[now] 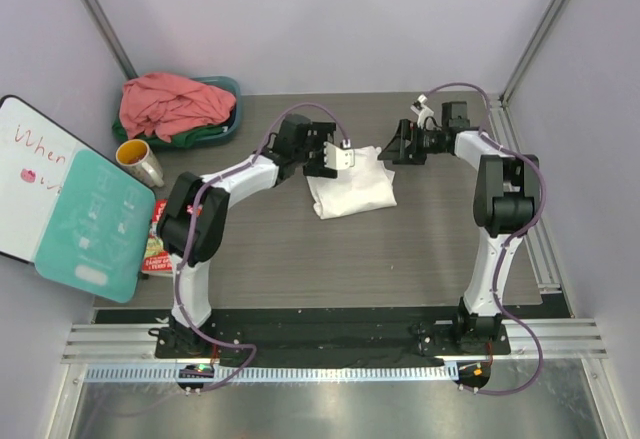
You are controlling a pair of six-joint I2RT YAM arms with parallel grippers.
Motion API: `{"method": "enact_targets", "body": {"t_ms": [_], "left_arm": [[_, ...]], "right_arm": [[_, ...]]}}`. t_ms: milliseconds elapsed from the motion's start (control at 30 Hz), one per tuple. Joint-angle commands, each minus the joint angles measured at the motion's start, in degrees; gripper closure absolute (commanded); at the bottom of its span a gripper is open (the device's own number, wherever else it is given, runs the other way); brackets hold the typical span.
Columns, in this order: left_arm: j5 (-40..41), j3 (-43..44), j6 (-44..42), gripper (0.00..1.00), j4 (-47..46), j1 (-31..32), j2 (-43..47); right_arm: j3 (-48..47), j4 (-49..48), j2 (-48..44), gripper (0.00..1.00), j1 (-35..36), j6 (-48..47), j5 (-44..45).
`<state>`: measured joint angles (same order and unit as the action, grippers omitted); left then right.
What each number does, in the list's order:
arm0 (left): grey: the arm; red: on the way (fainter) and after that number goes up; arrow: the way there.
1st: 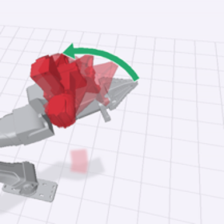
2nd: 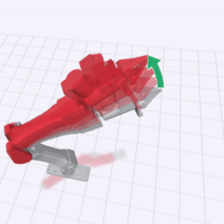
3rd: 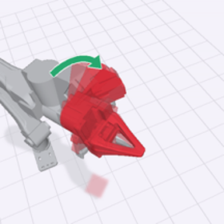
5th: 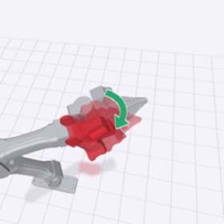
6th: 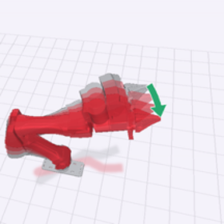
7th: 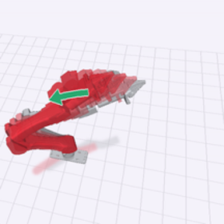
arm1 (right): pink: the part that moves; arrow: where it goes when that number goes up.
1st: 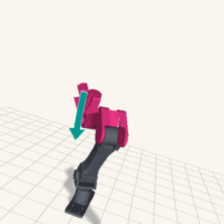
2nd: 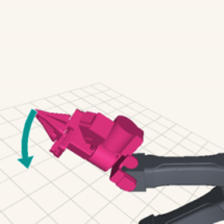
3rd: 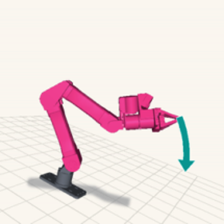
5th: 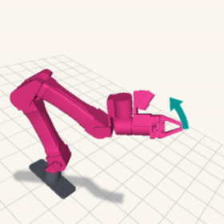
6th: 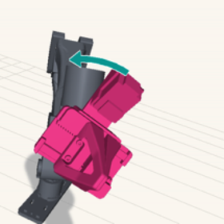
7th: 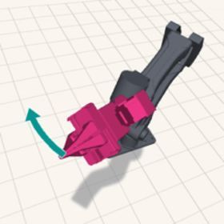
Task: Fold and stack the t-shirts
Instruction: Fold the tshirt
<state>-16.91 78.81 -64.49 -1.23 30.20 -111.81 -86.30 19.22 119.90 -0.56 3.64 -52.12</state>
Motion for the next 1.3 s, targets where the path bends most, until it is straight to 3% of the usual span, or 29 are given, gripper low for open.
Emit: {"method": "enact_targets", "body": {"t_ms": [0,800,1267], "left_arm": [[1.79,4.69,-1.60,0.05,-5.62,1.18,-3.41],[2.58,5.48,-2.84,0.00,-12.47,4.43,-5.53],[4.78,4.87,-1.69,0.00,-15.19,4.87,-5.79]], "right_arm": [[0.61,-5.07,0.95,0.10,-0.50,4.80,-4.75],[3.51,-2.17,6.40,0.12,-2.87,5.76,0.00],[2.10,-3.40,9.65,0.14,2.84,7.26,-2.46]]}}
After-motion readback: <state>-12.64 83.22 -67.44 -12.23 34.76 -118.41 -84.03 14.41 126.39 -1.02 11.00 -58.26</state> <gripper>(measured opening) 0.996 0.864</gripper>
